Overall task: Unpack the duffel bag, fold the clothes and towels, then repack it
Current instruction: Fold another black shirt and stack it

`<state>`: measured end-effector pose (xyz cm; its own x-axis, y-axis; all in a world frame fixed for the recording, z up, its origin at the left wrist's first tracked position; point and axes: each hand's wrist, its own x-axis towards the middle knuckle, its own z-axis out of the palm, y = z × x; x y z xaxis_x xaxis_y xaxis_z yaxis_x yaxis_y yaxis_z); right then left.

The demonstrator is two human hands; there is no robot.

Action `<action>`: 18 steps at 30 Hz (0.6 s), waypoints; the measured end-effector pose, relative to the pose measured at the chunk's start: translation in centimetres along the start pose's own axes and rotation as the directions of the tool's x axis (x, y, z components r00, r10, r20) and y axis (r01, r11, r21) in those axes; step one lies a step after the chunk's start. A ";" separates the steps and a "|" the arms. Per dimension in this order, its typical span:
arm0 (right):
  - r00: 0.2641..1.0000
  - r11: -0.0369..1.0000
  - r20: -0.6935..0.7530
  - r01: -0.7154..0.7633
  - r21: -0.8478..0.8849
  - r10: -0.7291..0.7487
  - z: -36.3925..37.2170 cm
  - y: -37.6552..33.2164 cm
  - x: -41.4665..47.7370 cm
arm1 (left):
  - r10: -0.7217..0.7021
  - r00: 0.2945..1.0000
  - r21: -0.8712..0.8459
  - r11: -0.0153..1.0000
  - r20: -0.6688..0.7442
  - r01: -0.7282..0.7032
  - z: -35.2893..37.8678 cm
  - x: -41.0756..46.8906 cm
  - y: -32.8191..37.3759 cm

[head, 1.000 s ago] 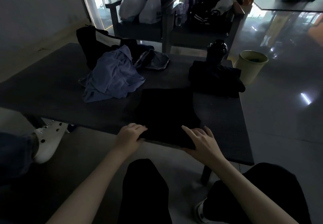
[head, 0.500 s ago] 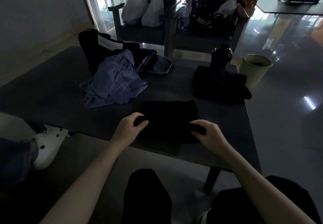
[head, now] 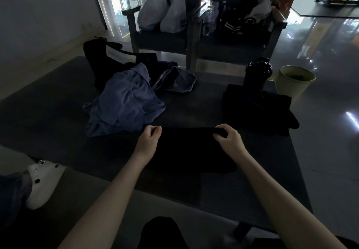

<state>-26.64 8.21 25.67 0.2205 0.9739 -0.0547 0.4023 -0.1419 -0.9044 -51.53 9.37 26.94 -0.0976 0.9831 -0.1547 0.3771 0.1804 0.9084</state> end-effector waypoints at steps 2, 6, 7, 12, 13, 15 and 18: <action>0.998 0.999 -0.040 -0.051 0.014 0.051 0.5 0.8 0.1 | -0.024 0.999 0.041 0.999 0.025 0.023 0.2 0.5 -0.7; 0.993 0.999 -0.113 -0.030 0.031 0.033 0.6 1.0 0.1 | 0.017 0.999 0.185 0.983 -0.027 -0.012 0.6 0.9 -1.3; 0.991 1.000 -0.130 -0.015 0.004 0.016 0.7 0.9 0.1 | 0.027 0.999 0.218 0.976 -0.042 -0.017 0.9 0.9 -1.3; 0.949 0.884 -0.220 0.104 -0.455 -0.225 1.8 0.5 -0.2 | 0.041 0.987 0.423 0.906 -0.153 0.028 2.4 0.4 -0.6; 0.924 0.831 -0.237 0.132 -0.540 -0.301 2.0 0.3 -0.4 | 0.052 0.983 0.450 0.892 -0.177 0.034 2.7 0.3 -0.5; 0.856 0.720 -0.209 0.239 -0.652 -0.473 2.5 -0.2 -1.0 | 0.066 0.973 0.484 0.874 -0.221 0.050 3.2 0.1 -0.4; 0.890 0.555 0.112 0.369 -0.746 -0.441 3.4 0.4 -2.0 | 0.053 0.961 0.563 0.818 -0.271 0.114 3.9 0.2 -0.4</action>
<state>-29.97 6.83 24.02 -0.0806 0.9496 0.3030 0.9671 0.1480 -0.2067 -48.10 9.59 24.99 -0.3232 0.9463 0.0047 0.8165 0.2764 0.5069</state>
